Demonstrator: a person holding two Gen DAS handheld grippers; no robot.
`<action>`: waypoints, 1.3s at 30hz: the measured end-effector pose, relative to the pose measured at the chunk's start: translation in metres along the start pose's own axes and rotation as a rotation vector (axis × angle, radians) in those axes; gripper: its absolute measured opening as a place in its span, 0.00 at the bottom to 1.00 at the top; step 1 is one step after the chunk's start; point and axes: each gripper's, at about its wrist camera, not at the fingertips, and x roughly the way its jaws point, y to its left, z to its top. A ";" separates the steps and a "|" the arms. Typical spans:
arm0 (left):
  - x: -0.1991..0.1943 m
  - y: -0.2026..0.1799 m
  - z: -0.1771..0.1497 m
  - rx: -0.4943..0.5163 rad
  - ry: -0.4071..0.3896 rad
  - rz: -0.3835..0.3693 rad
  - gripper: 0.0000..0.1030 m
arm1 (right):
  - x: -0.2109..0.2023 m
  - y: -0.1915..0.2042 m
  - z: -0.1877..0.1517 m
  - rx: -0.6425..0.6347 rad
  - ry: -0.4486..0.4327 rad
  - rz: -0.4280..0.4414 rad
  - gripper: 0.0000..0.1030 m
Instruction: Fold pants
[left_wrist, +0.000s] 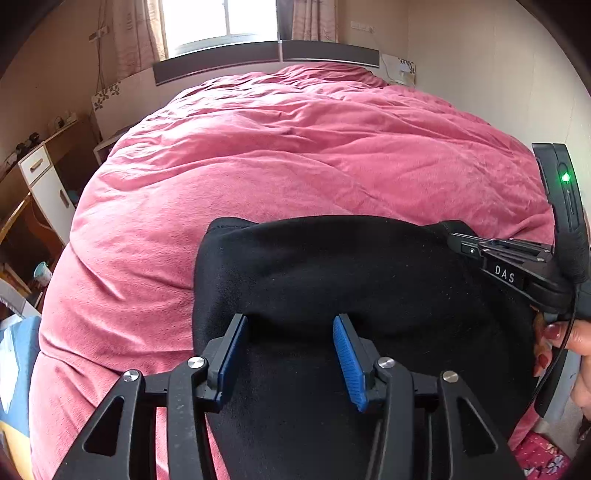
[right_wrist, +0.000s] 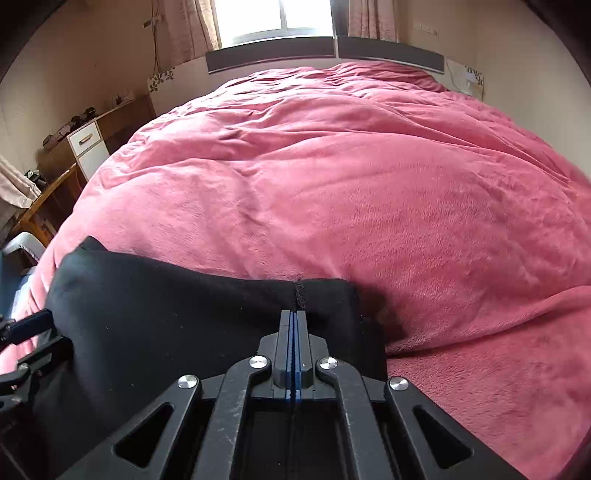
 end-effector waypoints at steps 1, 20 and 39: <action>0.003 0.000 -0.001 0.003 -0.001 0.004 0.49 | 0.001 0.002 -0.002 -0.009 -0.011 -0.009 0.00; -0.050 -0.010 -0.055 0.035 -0.083 -0.085 0.50 | -0.087 0.026 -0.053 -0.104 0.061 0.131 0.34; -0.084 0.011 -0.094 0.004 -0.130 -0.210 0.57 | -0.101 -0.017 -0.071 0.058 0.074 0.104 0.77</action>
